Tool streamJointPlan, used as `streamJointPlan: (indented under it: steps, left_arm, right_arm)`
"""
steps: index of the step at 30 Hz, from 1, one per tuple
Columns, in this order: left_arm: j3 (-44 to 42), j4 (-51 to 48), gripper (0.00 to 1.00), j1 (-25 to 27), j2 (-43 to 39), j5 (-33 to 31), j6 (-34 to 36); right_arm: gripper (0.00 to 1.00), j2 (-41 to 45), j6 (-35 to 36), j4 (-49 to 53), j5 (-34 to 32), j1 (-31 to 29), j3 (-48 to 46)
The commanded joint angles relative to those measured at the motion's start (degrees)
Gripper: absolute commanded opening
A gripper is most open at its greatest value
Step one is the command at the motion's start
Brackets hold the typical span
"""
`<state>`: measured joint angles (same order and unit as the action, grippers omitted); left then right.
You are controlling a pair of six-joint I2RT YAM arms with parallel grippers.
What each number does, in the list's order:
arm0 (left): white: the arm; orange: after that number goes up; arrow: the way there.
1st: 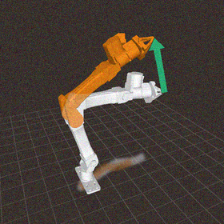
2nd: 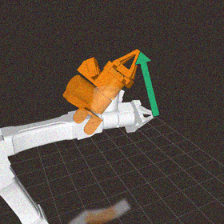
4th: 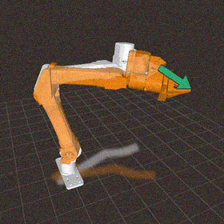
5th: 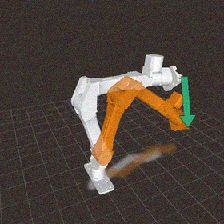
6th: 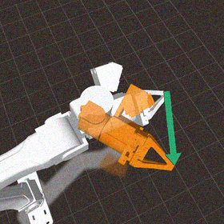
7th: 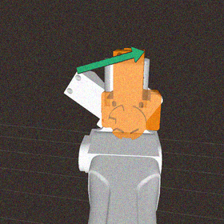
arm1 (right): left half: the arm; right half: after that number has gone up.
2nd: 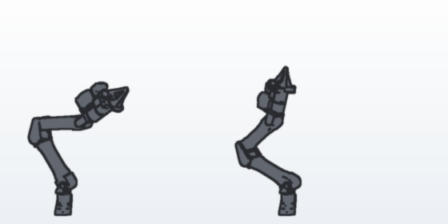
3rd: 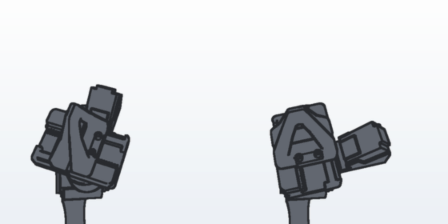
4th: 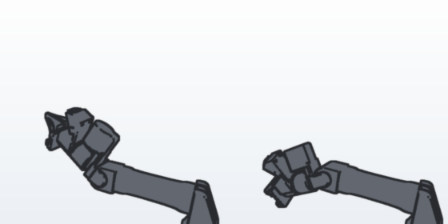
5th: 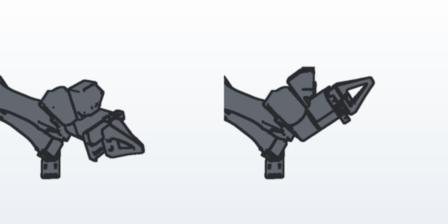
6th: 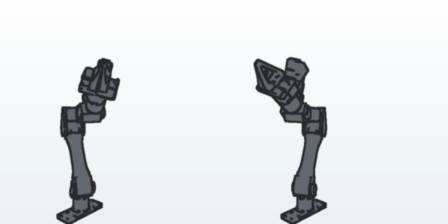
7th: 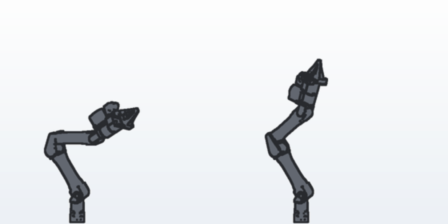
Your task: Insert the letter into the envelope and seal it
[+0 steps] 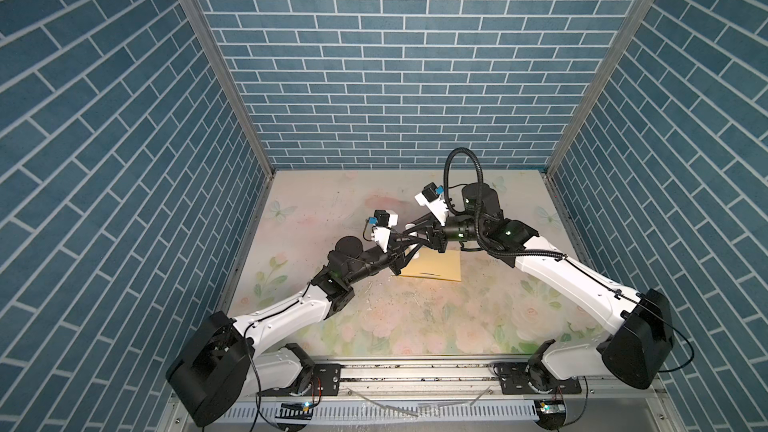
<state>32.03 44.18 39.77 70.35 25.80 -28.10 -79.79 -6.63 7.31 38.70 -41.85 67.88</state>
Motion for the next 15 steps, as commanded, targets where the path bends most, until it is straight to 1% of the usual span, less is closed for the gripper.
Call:
streamJointPlan:
  steps: [1,3,5,8,10,15]
  left_arm:
    - [1.16,2.28,0.06,-0.40,1.60,-1.94,-2.64]
    - [1.05,2.31,0.00,-0.44,1.81,-3.57,-3.25]
    - [0.82,1.77,0.00,-0.37,1.74,-6.01,-4.09]
    - [0.69,0.01,0.00,-0.39,0.86,-9.90,-5.56]
    - [0.89,-1.22,0.00,-0.39,-0.05,-12.52,-6.98]
    - [0.66,-1.73,0.00,-0.39,-2.52,-17.75,-12.84]
  right_arm:
    - [0.10,0.66,2.85,-1.40,1.42,-0.39,1.89]
    - [0.19,1.40,3.19,-2.34,-0.29,-0.43,1.20]
    - [0.33,2.82,4.12,-3.53,-3.08,-0.41,0.01]
    - [0.49,5.80,5.30,-7.86,-7.31,-0.42,-3.73]
    - [0.56,7.78,5.97,-12.07,-10.37,-0.46,-7.31]
    - [0.65,11.25,8.10,-23.09,-15.94,-0.67,-16.37]
